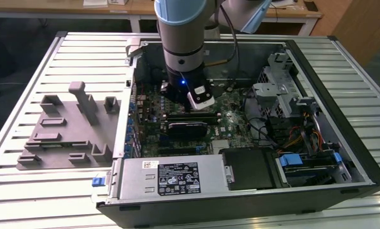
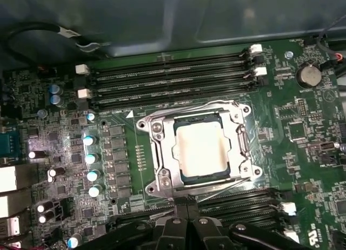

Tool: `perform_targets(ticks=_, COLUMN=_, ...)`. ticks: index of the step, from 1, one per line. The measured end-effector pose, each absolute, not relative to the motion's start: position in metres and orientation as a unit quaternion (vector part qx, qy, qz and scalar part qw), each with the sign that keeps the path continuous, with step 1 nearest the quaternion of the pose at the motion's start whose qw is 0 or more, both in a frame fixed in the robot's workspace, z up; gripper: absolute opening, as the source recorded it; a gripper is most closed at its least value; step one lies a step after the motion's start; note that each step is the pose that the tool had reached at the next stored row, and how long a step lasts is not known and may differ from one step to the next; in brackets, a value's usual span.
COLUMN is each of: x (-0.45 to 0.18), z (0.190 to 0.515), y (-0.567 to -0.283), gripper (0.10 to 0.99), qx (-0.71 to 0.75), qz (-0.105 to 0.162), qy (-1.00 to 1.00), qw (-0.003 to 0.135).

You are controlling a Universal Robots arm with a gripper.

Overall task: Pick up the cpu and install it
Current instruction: 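Install the second cpu locking lever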

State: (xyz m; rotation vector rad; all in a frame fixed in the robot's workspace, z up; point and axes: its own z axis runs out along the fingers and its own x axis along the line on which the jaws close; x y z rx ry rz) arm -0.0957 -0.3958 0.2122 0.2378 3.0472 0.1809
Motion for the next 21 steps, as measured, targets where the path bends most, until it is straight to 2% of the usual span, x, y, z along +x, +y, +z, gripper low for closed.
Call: perform_targets(ticks=21, x=-0.104, z=0.202, y=-0.409, gripper=0.106, qx=0.065, qz=0.1, qy=0.992, qw=0.036)
